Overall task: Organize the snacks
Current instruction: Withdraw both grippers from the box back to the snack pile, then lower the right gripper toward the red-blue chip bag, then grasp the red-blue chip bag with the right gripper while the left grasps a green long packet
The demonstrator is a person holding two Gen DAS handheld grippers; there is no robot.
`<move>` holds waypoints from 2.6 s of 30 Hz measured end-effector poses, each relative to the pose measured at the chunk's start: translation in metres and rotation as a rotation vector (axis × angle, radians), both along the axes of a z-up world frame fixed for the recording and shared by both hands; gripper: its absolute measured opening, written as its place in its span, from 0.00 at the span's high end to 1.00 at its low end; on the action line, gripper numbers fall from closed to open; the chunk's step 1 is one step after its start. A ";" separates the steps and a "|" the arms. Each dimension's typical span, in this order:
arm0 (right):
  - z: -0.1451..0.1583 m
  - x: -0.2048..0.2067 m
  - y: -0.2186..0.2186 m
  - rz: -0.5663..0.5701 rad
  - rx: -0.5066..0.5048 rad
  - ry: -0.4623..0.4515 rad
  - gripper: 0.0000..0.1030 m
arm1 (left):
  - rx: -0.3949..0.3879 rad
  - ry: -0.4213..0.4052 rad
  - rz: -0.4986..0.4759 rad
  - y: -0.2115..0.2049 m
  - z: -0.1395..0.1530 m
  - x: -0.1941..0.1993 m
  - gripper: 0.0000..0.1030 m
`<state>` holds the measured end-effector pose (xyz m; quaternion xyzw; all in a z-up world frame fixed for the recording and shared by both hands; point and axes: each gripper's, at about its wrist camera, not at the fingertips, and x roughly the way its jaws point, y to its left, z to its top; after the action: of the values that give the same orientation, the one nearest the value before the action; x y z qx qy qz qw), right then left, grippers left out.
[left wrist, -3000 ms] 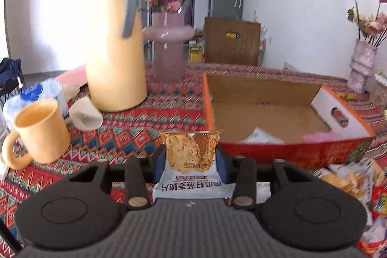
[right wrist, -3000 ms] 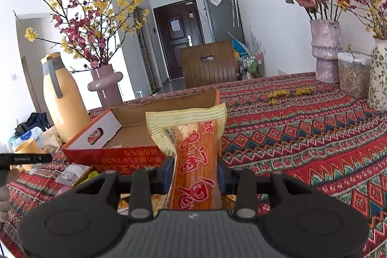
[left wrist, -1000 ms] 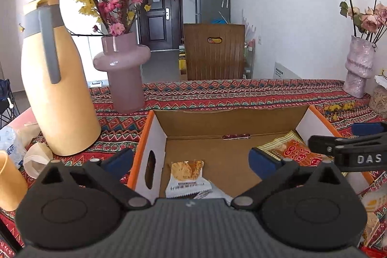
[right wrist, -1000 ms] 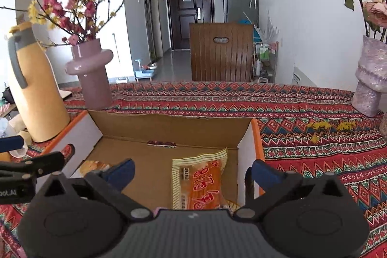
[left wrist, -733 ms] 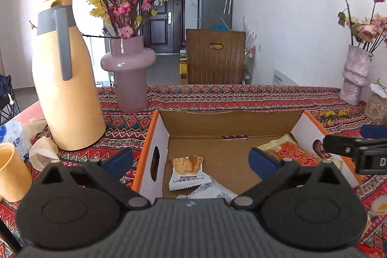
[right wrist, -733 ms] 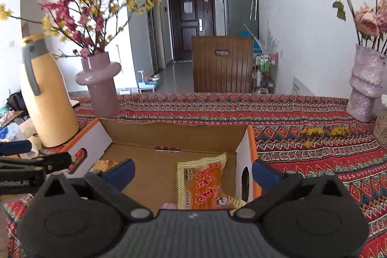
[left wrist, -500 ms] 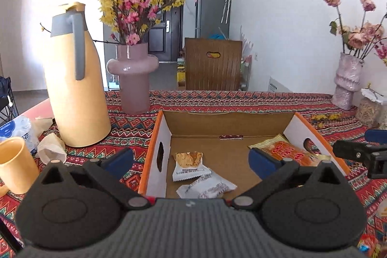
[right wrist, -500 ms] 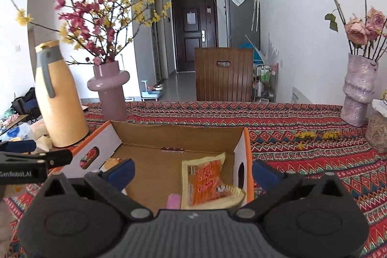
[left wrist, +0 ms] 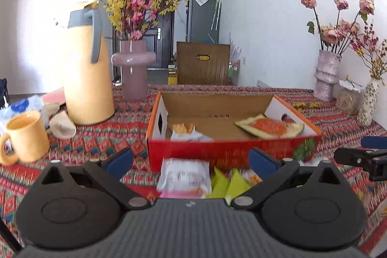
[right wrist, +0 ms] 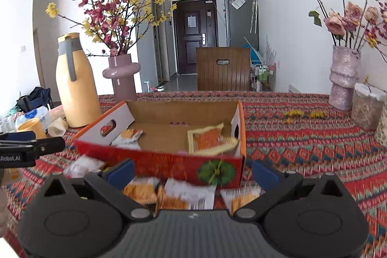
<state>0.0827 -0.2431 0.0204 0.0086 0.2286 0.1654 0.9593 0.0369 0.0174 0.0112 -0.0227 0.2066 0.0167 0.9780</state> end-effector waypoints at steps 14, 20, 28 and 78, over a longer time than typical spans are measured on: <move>-0.038 -0.053 0.006 0.053 -0.049 0.061 0.00 | -0.019 0.035 0.000 0.009 -0.017 -0.039 0.00; -0.043 -0.039 0.018 0.080 -0.087 0.107 0.00 | -0.027 0.033 0.008 0.012 -0.017 -0.043 0.00; -0.079 -0.046 0.021 0.079 -0.127 0.103 0.00 | -0.035 0.046 0.007 0.011 -0.020 -0.041 0.00; -0.068 -0.077 -0.020 -0.040 -0.060 -0.104 0.06 | 0.317 0.201 -0.207 -0.057 -0.038 0.019 0.24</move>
<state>0.0057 -0.2630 -0.0473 -0.0241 0.1829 0.1395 0.9729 0.0563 -0.0400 -0.0268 0.1547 0.2991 -0.0492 0.9403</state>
